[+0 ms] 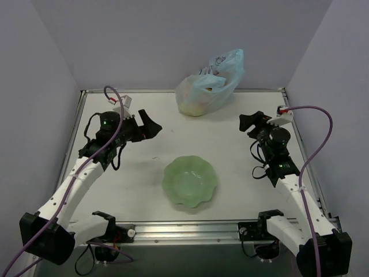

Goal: Take the fake fruits out of the plastic bag

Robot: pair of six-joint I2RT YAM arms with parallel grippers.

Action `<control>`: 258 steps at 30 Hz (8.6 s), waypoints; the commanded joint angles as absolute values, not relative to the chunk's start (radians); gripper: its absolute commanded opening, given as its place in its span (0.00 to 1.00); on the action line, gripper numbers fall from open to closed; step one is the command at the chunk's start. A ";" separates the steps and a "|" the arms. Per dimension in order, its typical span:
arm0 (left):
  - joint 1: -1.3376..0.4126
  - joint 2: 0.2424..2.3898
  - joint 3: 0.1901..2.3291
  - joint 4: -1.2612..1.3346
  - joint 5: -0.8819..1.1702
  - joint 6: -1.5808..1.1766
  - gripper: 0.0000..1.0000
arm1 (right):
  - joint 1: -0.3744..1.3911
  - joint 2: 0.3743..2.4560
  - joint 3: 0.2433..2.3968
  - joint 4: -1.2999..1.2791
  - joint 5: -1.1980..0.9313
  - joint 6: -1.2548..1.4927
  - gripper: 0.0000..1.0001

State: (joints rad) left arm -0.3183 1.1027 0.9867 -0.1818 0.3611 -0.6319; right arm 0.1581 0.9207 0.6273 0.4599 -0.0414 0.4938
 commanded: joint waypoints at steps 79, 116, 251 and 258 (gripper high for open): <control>-0.586 1.267 0.845 0.519 -0.018 -0.565 0.74 | 0.310 1.505 1.057 0.449 -0.088 0.462 0.86; -0.739 1.726 1.494 -0.303 -0.006 -0.167 0.13 | 0.310 1.330 0.723 0.541 -0.043 0.463 0.00; -0.380 1.606 0.825 0.744 0.212 -0.595 0.02 | 0.580 2.005 1.450 0.333 0.166 0.245 0.48; -0.379 1.637 0.825 0.781 0.245 -0.630 0.02 | 0.588 2.103 1.519 0.356 0.287 0.281 0.67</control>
State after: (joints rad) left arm -0.3859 1.6333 0.8173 0.7094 0.2218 -0.6071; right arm 0.5781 2.0872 1.4712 0.3332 0.1890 0.2485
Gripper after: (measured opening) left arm 0.027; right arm 0.654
